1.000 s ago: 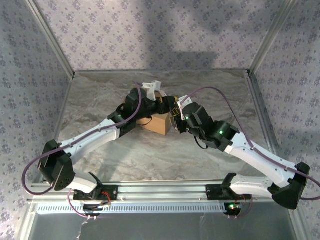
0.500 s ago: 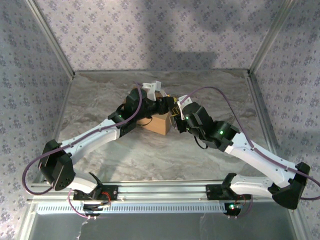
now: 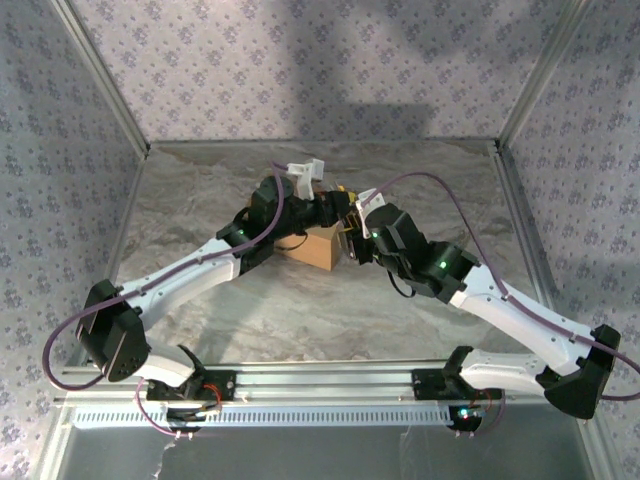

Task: Unpack the express box

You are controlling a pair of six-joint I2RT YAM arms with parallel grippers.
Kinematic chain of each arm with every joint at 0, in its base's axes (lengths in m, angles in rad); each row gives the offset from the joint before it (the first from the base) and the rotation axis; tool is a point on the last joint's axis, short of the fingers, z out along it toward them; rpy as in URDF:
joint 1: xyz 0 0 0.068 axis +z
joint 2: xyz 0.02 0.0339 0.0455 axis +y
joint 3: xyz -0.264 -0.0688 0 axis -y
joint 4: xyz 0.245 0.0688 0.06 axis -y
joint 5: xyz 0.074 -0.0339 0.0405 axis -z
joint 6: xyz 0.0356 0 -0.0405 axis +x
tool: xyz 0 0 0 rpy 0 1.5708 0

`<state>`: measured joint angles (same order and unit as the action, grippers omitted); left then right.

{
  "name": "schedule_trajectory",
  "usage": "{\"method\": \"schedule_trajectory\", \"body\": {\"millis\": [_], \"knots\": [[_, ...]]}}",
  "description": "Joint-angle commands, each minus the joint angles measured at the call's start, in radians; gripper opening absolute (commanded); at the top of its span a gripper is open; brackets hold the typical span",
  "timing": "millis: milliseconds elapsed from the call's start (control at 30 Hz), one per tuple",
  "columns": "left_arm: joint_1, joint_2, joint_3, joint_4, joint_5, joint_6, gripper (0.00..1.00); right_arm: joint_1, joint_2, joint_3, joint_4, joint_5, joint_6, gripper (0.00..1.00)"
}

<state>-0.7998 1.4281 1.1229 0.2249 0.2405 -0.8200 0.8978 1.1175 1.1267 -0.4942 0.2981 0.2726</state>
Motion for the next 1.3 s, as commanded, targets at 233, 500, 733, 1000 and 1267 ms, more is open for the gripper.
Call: {"method": "schedule_trajectory", "body": {"millis": [233, 500, 733, 1000, 1267], "knots": [[0.068, -0.079, 0.007, -0.008, -0.057, 0.035, 0.00, -0.261, -0.159, -0.165, 0.278, -0.454, 0.216, 0.78], [0.105, -0.234, -0.011, 0.037, -0.197, 0.073, 0.00, -0.572, -0.175, -0.295, 0.728, -0.873, 0.600, 0.79], [0.105, -0.321, -0.071, 0.179, -0.304, 0.045, 0.00, -0.582, -0.060, -0.176, 0.851, -1.003, 0.685, 0.79], [0.064, -0.291, -0.074, 0.352, -0.355, 0.014, 0.00, -0.494, 0.047, -0.042, 0.905, -1.050, 0.674, 0.80], [0.011, -0.251, -0.062, 0.466, -0.399, 0.030, 0.00, -0.440, 0.098, -0.006, 0.928, -1.013, 0.672, 0.81]]}}
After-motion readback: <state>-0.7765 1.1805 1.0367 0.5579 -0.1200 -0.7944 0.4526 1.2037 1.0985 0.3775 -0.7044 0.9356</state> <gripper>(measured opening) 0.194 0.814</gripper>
